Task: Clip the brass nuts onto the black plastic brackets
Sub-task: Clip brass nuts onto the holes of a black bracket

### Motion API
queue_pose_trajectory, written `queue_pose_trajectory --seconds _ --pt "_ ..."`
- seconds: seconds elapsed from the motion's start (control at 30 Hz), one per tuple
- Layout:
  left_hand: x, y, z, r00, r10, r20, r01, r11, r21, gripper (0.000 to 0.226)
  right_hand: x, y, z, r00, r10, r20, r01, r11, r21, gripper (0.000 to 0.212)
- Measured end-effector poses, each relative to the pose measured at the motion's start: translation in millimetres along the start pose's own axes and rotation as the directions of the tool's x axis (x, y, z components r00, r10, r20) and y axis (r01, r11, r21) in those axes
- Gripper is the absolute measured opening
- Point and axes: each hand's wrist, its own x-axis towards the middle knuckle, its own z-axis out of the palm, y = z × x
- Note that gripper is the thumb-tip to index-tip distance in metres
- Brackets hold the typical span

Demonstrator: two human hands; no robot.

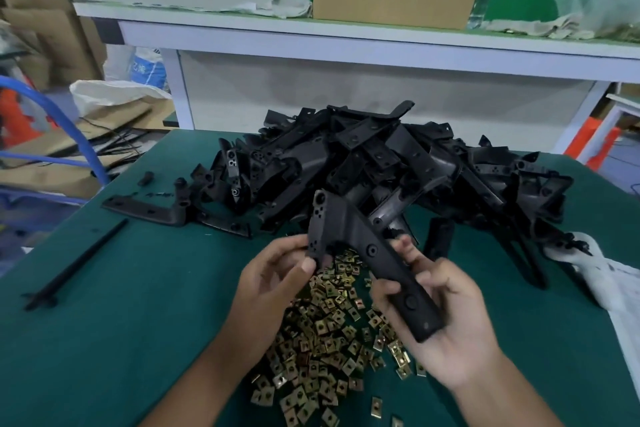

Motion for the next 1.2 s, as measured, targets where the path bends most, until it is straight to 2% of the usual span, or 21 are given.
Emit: queue_pose_trajectory --seconds 0.07,0.13,0.17,0.2,0.23,0.27,0.3,0.37,0.43,0.5,0.57,0.67,0.77,0.83,0.87,0.93,1.0,1.07,1.1,1.13,1.2 --pt "3.6 -0.1 -3.6 0.998 0.005 -0.063 -0.009 0.998 -0.063 0.023 8.6 2.4 -10.0 0.999 0.026 -0.041 -0.030 0.995 -0.099 0.039" --pt "8.2 -2.4 -4.6 0.990 -0.062 -0.128 0.034 0.978 -0.208 0.026 15.1 3.4 -21.7 0.998 -0.013 -0.060 -0.012 0.919 -0.395 0.019" --pt "11.1 -2.4 -4.4 0.982 -0.109 -0.152 0.060 0.954 -0.295 0.029 17.5 2.2 -28.2 0.996 -0.077 -0.038 0.033 0.760 -0.649 0.013" --pt "14.0 -1.7 -3.8 0.973 -0.154 -0.173 0.079 0.924 -0.374 0.030 18.8 0.5 -33.5 0.991 -0.131 0.012 0.067 0.426 -0.902 0.014" --pt "16.2 -0.2 -3.1 0.961 -0.193 -0.199 0.091 0.898 -0.430 0.029 19.9 -0.6 -38.9 0.987 -0.122 0.101 0.102 0.006 -0.995 0.010" --pt "17.5 0.6 -2.8 0.950 -0.221 -0.220 0.099 0.883 -0.459 0.028 20.7 -0.8 -43.8 0.985 -0.034 0.172 0.151 -0.326 -0.933 0.015" --pt "17.5 0.1 -2.1 0.947 -0.237 -0.219 0.112 0.878 -0.465 0.028 21.2 0.5 -49.4 0.977 0.063 0.204 0.207 -0.517 -0.831 0.029" --pt "15.5 -1.9 0.4 0.960 -0.238 -0.145 0.149 0.878 -0.455 0.022 20.1 8.7 -56.5 0.960 0.138 0.245 0.277 -0.607 -0.745 0.042" --pt "12.1 -4.8 0.7 0.971 -0.233 -0.044 0.194 0.889 -0.415 0.020 20.4 13.8 -58.2 0.943 0.138 0.304 0.320 -0.634 -0.704 0.039" --pt "9.9 -6.4 -0.9 0.975 -0.222 0.016 0.216 0.924 -0.316 0.017 21.4 12.4 -56.8 0.937 0.125 0.326 0.331 -0.618 -0.713 0.032" --pt "7.4 -7.2 -3.4 0.977 -0.209 0.045 0.213 0.963 -0.167 0.016 20.9 10.2 -56.7 0.937 0.096 0.335 0.329 -0.557 -0.762 0.027" --pt "4.2 -6.4 -5.2 0.984 -0.175 0.037 0.174 0.984 0.025 0.032 19.7 6.1 -60.5 0.928 0.039 0.371 0.339 -0.502 -0.796 0.029" --pt "2.4 -2.7 -2.4 0.990 -0.121 0.071 0.122 0.993 -0.004 0.028 21.4 1.2 -59.1 0.911 -0.092 0.402 0.309 -0.492 -0.814 0.023" --pt "2.3 -0.8 1.1 0.991 -0.106 0.080 0.111 0.992 -0.053 0.025 22.1 0.4 -55.3 0.915 -0.189 0.357 0.257 -0.409 -0.876 0.015" --pt "2.1 0.5 2.5 0.991 -0.106 0.079 0.112 0.991 -0.077 0.025 22.1 -0.1 -54.2 0.930 -0.228 0.289 0.207 -0.324 -0.923 0.010" --pt "1.2 1.9 4.6 0.991 -0.104 0.088 0.113 0.987 -0.110 0.031 22.6 -2.0 -52.2 0.958 -0.267 0.100 0.074 -0.105 -0.992 0.017" --pt "0.4 2.9 6.1 0.988 -0.114 0.101 0.125 0.986 -0.108 0.035 23.6 -4.0 -47.5 0.961 -0.265 -0.079 -0.024 0.205 -0.979 0.022" --pt "0.5 2.9 7.1 0.985 -0.136 0.103 0.147 0.983 -0.108 0.037 24.1 -5.1 -38.3 0.958 -0.213 -0.192 -0.036 0.576 -0.817 0.024" --pt "0.8 2.6 7.5 0.985 -0.143 0.100 0.154 0.982 -0.107 0.039 23.9 -6.5 -33.9 0.959 -0.180 -0.220 -0.029 0.708 -0.706 0.025" --pt "0.9 3.1 8.2 0.984 -0.147 0.098 0.157 0.982 -0.103 0.039 23.9 -8.1 -30.8 0.961 -0.149 -0.234 -0.028 0.787 -0.616 0.024" --pt "1.0 2.8 9.0 0.984 -0.146 0.105 0.155 0.985 -0.075 0.034 23.8 -11.3 -28.8 0.969 -0.083 -0.233 -0.055 0.847 -0.529 0.019"
